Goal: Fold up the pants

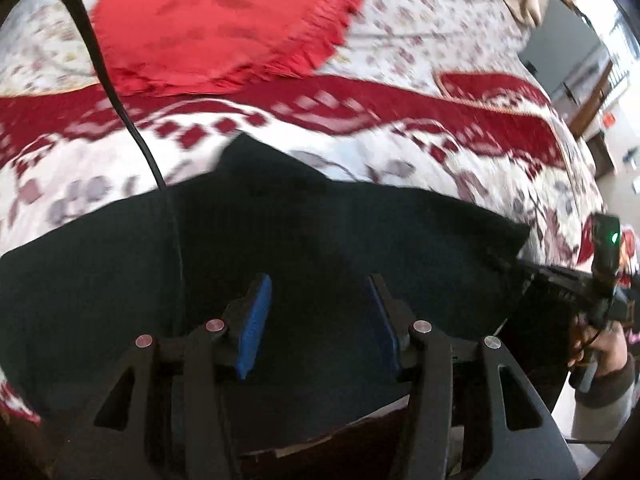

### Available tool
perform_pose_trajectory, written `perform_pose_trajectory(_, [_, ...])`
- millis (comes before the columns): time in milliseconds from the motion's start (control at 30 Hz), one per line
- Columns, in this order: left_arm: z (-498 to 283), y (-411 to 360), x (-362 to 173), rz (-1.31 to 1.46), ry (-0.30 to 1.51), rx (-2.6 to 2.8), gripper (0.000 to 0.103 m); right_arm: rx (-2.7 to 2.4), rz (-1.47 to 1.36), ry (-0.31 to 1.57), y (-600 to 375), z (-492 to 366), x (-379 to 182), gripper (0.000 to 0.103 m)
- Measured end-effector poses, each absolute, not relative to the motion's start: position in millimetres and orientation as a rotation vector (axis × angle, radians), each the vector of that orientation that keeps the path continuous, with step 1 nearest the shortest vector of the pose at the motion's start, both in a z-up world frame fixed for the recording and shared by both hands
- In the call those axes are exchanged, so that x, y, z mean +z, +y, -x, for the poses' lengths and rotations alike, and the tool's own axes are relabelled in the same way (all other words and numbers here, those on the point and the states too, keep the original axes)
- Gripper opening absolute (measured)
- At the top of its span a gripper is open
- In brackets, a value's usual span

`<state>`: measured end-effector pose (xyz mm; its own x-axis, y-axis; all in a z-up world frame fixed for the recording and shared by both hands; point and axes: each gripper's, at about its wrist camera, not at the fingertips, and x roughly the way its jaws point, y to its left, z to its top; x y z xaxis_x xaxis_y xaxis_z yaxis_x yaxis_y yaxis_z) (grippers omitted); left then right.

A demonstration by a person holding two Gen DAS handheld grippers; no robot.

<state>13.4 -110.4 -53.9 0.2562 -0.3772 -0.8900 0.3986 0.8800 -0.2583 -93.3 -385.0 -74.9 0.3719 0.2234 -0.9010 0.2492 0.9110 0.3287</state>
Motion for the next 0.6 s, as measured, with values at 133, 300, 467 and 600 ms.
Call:
perform_pose_trajectory(133, [-11, -126, -62, -0.032, 1.224, -0.552, 0.048, 0.016, -0.428, 1.131, -389, 100, -57, 0.054])
perform_pose_trajectory(300, [-8, -143, -63, -0.041, 1.231, -0.586, 0.048, 0.024, -0.439, 1.128, -388, 90, -63, 0.054])
perform_pose_trajectory(467, [-7, -155, -65, -0.068, 1.213, -0.557, 0.048, 0.048, -0.518, 1.115, -391, 73, -76, 0.053])
perform_pose_trajectory(600, [-7, -157, -66, -0.094, 1.191, -0.504, 0.048, 0.079, -0.476, 1.098, -381, 73, -67, 0.028])
